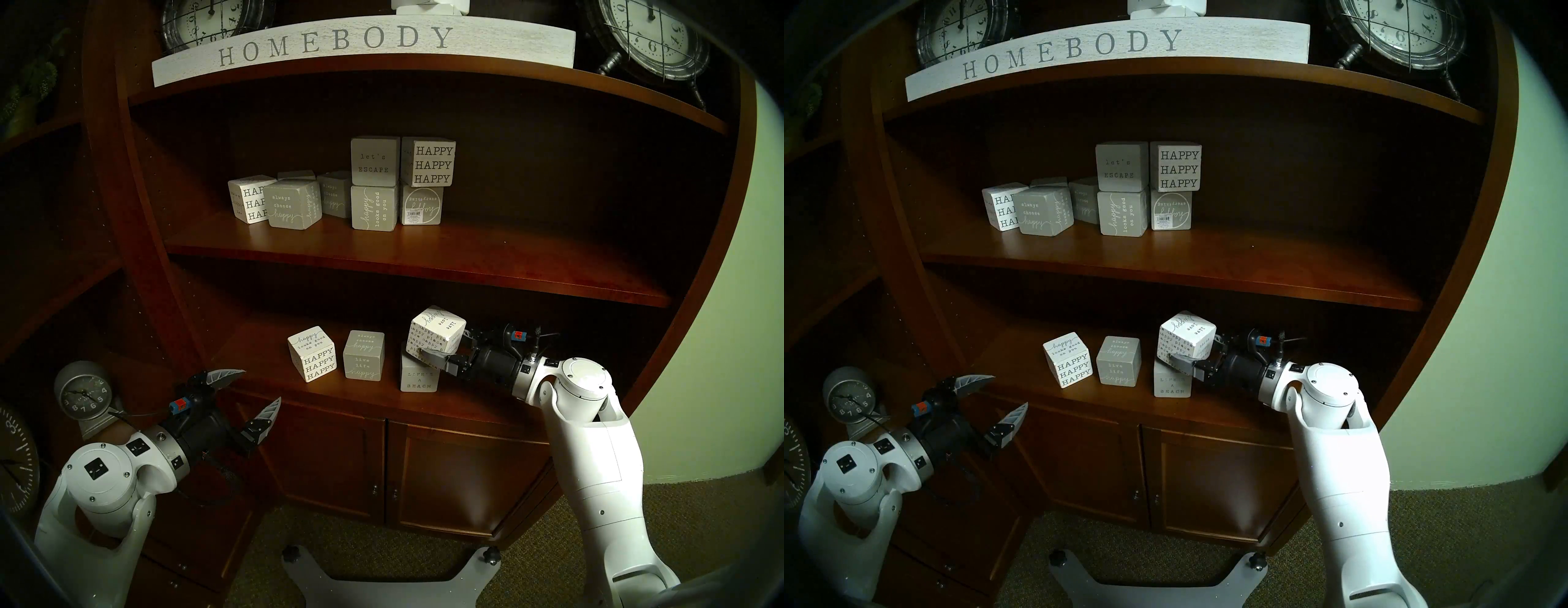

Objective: Stack four cubes vertically into two groups

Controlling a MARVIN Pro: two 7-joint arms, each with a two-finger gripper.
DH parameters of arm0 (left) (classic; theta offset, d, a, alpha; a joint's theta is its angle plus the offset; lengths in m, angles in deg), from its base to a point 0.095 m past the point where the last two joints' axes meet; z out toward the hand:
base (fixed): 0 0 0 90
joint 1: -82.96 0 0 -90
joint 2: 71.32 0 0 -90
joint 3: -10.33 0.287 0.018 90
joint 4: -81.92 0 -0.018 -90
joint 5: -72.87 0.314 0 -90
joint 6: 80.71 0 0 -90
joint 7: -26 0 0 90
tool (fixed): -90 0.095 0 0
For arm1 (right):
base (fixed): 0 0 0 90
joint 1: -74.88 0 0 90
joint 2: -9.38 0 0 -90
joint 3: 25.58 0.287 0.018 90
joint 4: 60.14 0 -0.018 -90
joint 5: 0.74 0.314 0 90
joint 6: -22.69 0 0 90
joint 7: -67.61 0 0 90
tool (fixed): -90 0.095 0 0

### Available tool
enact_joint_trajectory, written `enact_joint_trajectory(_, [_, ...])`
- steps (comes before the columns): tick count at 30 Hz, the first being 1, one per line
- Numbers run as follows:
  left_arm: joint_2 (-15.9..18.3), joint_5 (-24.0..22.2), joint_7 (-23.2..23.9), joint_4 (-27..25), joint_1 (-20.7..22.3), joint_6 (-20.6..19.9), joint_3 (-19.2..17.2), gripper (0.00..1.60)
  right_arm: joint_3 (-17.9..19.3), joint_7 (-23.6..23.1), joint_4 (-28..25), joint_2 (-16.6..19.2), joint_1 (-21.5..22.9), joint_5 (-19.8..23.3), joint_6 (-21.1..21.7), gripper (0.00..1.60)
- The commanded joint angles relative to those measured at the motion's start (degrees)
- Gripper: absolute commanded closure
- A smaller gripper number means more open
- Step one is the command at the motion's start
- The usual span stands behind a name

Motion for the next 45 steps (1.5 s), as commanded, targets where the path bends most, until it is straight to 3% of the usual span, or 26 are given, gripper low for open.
enact_joint_trajectory(1, [0.1, 0.1, 0.0, -0.9, 0.1, 0.1, 0.0, 0.0, -0.2, -0.5, -1.3, -0.5, 0.7, 0.6, -0.6, 1.44])
enact_joint_trajectory(4, [0.1, 0.1, 0.0, -0.9, 0.1, 0.1, 0.0, 0.0, -0.5, -0.2, -1.3, -0.5, 0.7, 0.1, -0.5, 1.39])
enact_joint_trajectory(10, [0.1, 0.1, 0.0, -0.9, 0.1, 0.1, 0.0, 0.0, -0.6, 0.3, -1.4, -0.4, 0.5, -0.7, -0.2, 1.1])
enact_joint_trajectory(20, [0.1, 0.1, 0.0, -0.9, 0.1, 0.1, 0.0, 0.0, -0.5, 0.6, -1.3, -0.3, -0.1, -1.4, -0.5, 1.07])
enact_joint_trajectory(29, [0.1, 0.1, 0.0, -0.9, 0.1, 0.1, 0.0, 0.0, -0.2, 0.6, -1.1, -0.3, -0.3, -1.6, -0.5, 0.88])
enact_joint_trajectory(40, [0.1, 0.1, 0.0, -0.9, 0.1, 0.1, 0.0, 0.0, 0.7, 0.2, -2.0, -0.4, -0.7, -1.3, 0.1, 0.78])
enact_joint_trajectory(41, [0.1, 0.1, 0.0, -0.9, 0.1, 0.1, 0.0, 0.0, 0.8, 0.1, -2.1, -0.4, -0.8, -1.3, 0.1, 0.5])
enact_joint_trajectory(45, [0.1, 0.1, 0.0, -0.9, 0.1, 0.1, 0.0, 0.0, 1.0, -0.1, -2.1, -0.5, -0.9, -1.4, 0.1, 0.03])
